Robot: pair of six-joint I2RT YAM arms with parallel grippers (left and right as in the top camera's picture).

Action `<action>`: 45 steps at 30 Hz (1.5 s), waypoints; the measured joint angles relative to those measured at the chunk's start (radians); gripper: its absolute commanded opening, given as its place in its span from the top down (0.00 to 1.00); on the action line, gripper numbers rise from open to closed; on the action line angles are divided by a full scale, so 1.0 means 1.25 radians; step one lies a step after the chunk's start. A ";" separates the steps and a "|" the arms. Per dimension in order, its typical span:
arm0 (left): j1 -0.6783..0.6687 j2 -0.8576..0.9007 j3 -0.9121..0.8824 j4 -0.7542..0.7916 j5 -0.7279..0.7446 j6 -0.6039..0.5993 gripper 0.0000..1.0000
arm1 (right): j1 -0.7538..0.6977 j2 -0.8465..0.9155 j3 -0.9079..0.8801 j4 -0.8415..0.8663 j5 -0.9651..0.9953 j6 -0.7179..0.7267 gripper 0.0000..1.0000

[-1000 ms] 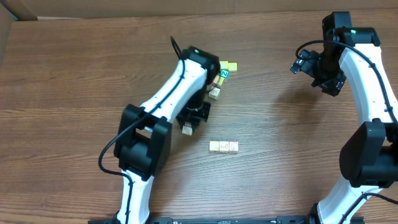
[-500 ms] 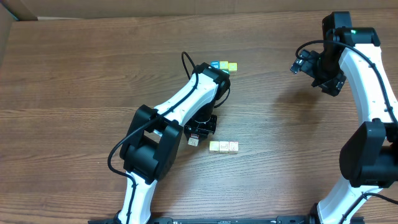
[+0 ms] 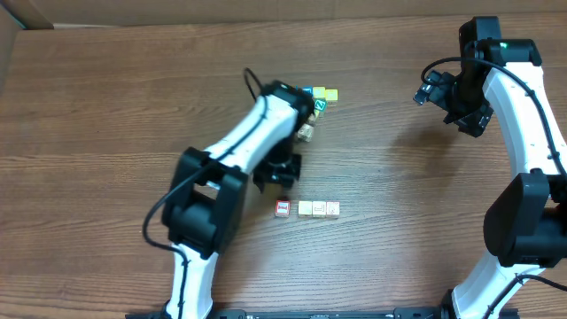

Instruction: Flip 4 blocks

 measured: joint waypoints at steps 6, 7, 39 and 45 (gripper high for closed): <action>0.123 -0.195 0.023 0.013 0.014 0.013 0.96 | 0.000 0.000 0.000 0.000 0.000 0.000 0.00; 0.134 -0.230 0.024 0.012 0.014 0.014 0.96 | 0.000 0.000 0.000 0.000 0.000 0.000 0.00; 0.063 -0.318 -0.515 0.482 0.096 -0.053 0.96 | 0.000 0.000 0.000 0.001 0.000 0.000 0.00; 0.029 -0.318 -0.515 0.484 0.101 -0.072 0.96 | 0.000 0.000 0.000 0.000 0.000 0.000 0.00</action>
